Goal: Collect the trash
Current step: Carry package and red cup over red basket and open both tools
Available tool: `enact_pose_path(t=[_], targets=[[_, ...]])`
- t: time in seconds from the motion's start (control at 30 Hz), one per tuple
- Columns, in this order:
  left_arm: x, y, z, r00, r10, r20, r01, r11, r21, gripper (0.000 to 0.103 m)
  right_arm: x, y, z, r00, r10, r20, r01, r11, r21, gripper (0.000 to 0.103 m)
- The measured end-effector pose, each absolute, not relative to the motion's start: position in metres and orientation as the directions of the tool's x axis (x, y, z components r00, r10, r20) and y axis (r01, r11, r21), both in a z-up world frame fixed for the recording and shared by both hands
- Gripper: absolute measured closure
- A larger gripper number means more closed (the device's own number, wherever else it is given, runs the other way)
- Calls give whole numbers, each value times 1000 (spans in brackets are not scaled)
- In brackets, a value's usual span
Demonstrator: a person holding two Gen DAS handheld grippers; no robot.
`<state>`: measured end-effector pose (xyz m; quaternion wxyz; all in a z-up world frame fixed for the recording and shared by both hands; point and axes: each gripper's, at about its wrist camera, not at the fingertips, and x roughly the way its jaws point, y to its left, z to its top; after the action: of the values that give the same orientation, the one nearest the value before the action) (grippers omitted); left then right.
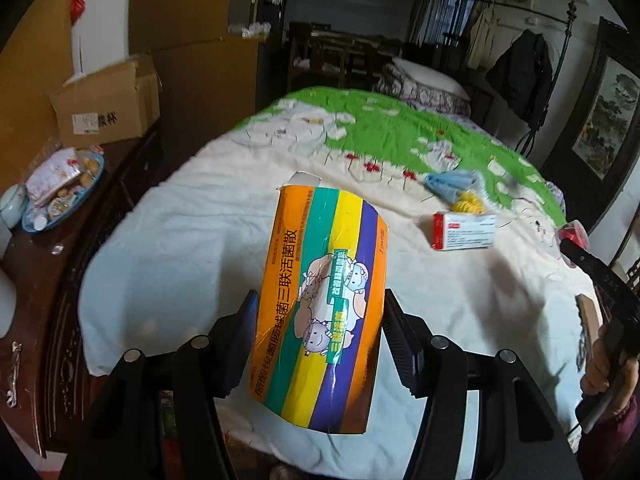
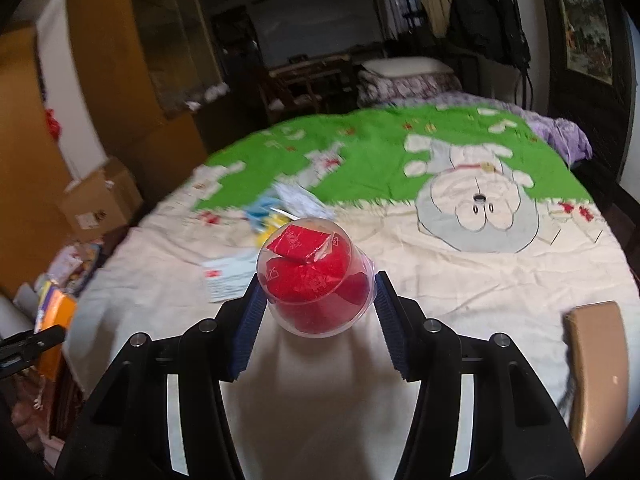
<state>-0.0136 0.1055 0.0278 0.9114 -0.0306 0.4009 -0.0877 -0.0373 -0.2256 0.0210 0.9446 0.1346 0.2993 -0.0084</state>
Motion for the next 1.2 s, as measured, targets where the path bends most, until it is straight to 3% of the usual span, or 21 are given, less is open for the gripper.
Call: enact_pose_path(t=[0.5,0.73,1.2], targets=[[-117,168,70,762,-54,-646,13,998,-68,43,-113,-146,88,844,295,-448,-166,938,305,49],[-140,218,47,733,24,-679,-78,996,-48,43,-123,-95,90,800,374,-469,-261,921,289,49],[-118,284,-34,628,12,-778,-158,981,-112,39,-109,-7,64,703,420,-575,-354,907,230,49]])
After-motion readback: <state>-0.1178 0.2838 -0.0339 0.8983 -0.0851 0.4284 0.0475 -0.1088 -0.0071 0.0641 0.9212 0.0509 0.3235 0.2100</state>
